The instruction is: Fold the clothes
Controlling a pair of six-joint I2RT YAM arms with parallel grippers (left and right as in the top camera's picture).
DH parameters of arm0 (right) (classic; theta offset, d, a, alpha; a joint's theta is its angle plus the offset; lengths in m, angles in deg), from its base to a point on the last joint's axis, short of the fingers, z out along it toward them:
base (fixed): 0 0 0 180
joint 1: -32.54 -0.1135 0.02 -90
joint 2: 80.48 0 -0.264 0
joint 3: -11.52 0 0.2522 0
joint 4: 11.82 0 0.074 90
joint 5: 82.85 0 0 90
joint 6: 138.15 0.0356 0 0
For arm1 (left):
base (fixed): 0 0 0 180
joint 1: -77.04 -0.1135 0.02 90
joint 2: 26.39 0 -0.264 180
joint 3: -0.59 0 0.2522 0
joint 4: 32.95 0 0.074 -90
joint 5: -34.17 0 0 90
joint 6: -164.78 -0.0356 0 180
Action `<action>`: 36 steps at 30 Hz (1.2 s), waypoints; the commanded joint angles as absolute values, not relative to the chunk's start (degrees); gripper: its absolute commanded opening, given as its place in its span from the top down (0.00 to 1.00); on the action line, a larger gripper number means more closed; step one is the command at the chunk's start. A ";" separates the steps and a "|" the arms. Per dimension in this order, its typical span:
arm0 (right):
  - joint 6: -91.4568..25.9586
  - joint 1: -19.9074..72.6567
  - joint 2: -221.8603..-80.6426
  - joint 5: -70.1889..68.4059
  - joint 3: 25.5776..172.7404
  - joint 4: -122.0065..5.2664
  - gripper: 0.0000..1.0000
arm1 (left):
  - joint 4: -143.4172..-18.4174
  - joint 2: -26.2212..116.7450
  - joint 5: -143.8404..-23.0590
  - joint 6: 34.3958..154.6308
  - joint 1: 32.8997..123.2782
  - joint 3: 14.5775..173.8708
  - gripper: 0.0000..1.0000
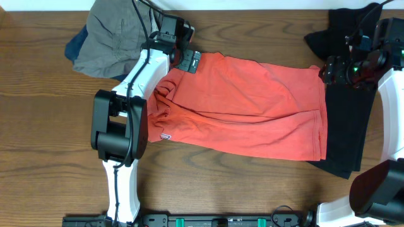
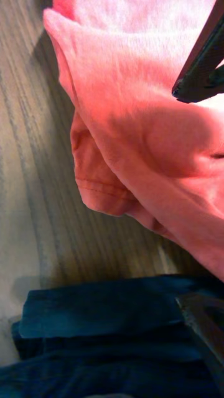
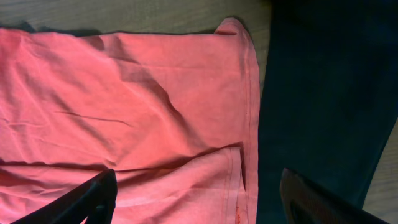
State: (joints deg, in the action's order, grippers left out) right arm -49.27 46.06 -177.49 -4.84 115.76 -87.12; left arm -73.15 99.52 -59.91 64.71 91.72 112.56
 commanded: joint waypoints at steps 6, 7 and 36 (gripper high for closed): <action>-50.10 45.53 -177.25 -5.12 116.35 -86.25 0.21 | -72.86 102.76 -58.77 58.39 91.06 113.76 0.06; -50.13 45.53 -177.25 -5.12 116.35 -86.18 0.21 | -72.73 102.80 -58.77 57.94 90.97 113.76 0.07; -50.13 45.53 -177.25 -5.08 116.35 -86.01 0.39 | -91.62 86.04 -56.65 64.51 90.62 115.64 0.94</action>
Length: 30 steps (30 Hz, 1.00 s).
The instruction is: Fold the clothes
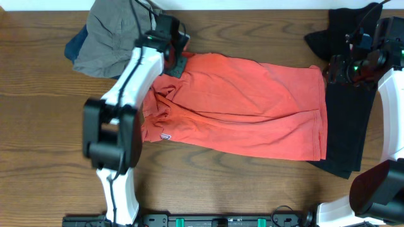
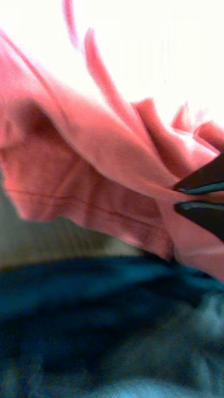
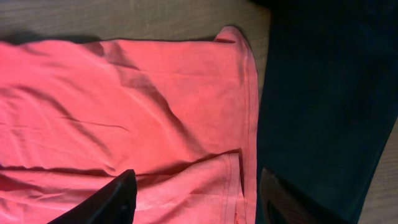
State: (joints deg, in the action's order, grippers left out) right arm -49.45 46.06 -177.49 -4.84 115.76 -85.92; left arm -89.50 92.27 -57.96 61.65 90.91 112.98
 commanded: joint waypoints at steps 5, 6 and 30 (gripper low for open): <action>-50.13 45.42 -177.25 -5.12 116.33 -87.28 0.42 | -100.91 81.75 -56.72 68.03 91.08 115.64 0.94; -50.13 45.27 -177.25 -5.12 116.33 -87.52 0.42 | -102.76 81.73 -56.92 68.54 91.32 115.62 0.94; -53.36 38.17 -197.03 5.68 104.68 -50.49 0.27 | -108.99 81.97 -58.97 68.67 94.10 111.62 0.94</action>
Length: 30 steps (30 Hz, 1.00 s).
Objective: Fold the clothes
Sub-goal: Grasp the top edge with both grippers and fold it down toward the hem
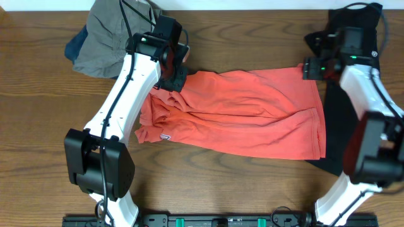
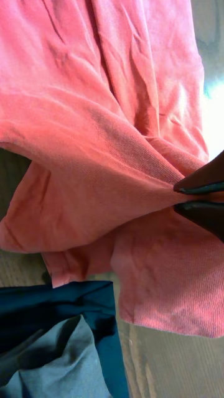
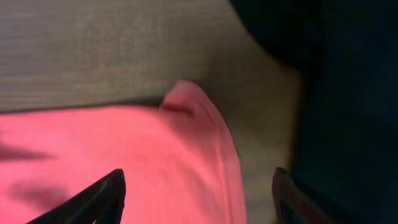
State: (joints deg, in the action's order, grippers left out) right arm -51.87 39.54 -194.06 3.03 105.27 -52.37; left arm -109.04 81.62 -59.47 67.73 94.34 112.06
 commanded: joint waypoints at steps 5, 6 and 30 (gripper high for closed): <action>-53.32 37.71 -201.77 5.68 104.66 -45.62 0.29 | -108.97 81.97 -58.71 68.69 94.10 111.62 0.94; -52.88 37.71 -202.34 5.85 104.68 -44.85 0.29 | -108.97 81.97 -58.36 68.69 94.10 111.62 0.94; -48.84 39.11 -200.00 3.47 111.85 -53.16 0.99 | -104.49 81.71 -51.17 68.89 94.10 111.88 0.94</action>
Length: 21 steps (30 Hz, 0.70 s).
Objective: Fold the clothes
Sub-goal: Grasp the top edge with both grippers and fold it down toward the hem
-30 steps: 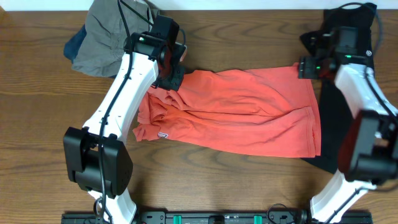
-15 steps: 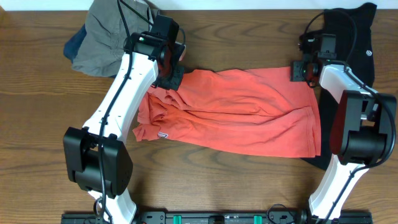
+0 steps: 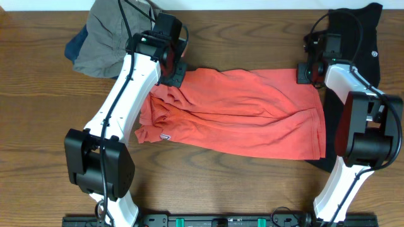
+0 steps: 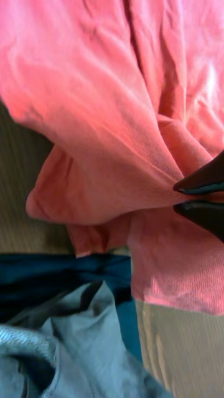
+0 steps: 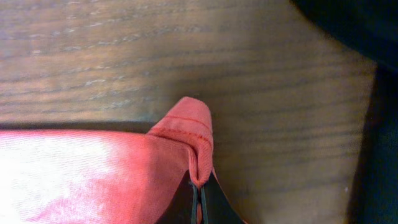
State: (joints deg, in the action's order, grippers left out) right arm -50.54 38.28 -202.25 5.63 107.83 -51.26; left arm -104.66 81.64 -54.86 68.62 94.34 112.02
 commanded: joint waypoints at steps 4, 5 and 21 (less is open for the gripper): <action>-48.81 40.22 -196.16 0.89 119.48 -67.21 0.99 | -104.91 80.72 -50.27 68.93 94.10 112.30 0.94; -48.81 40.33 -195.11 0.34 121.20 -71.30 0.99 | -105.08 80.20 -50.29 68.97 94.10 112.30 0.94; -46.23 40.94 -185.91 1.00 122.27 -110.03 0.99 | -123.68 77.03 -50.40 71.49 94.10 111.93 0.94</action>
